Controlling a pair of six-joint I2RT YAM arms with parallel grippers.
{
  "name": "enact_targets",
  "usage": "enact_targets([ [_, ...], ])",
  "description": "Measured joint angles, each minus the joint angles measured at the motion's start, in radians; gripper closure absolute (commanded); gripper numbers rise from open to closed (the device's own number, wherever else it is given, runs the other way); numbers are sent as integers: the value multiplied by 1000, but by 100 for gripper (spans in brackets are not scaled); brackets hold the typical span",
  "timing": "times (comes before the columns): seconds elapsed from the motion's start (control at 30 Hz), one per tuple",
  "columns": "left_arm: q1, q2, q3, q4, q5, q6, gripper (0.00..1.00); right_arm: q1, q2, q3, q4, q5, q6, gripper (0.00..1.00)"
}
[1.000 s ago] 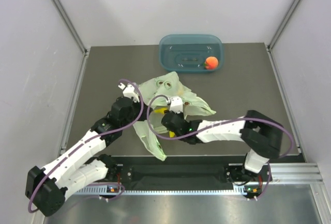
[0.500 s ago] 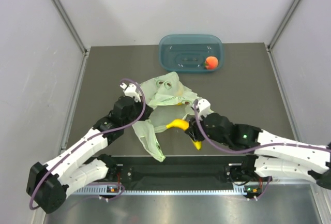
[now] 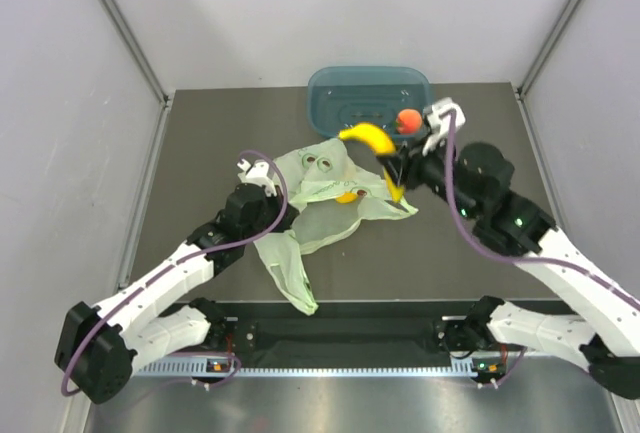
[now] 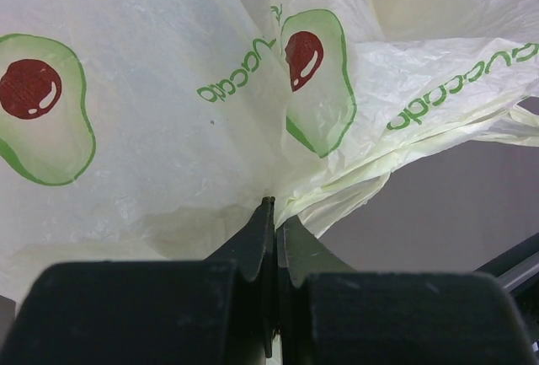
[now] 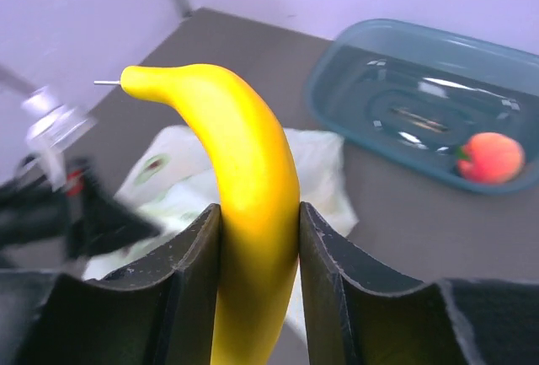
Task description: Untie the knot of the plastic bag and take out the fruit
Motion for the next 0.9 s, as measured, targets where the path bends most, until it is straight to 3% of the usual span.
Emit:
enact_targets([
  [0.1,0,-6,0,0,0,0,100,-144,139,68,41,-16,2,100],
  [0.2,0,-16,0,1,5,-1,100,-236,388,246,65,35,2,100],
  [0.43,0,-32,0,2,41,-2,100,-332,879,563,98,209,16,100],
  [0.7,0,-42,0,5,79,-6,100,-385,1345,933,-27,298,72,96],
  [0.8,0,-66,0,5,78,-6,100,-402,1440,1025,-75,298,87,77],
  [0.83,0,-76,0,5,78,-5,100,-407,1455,1040,-87,297,88,65],
  [0.9,0,-92,0,5,77,-5,100,-418,1466,1049,-109,289,91,52],
])
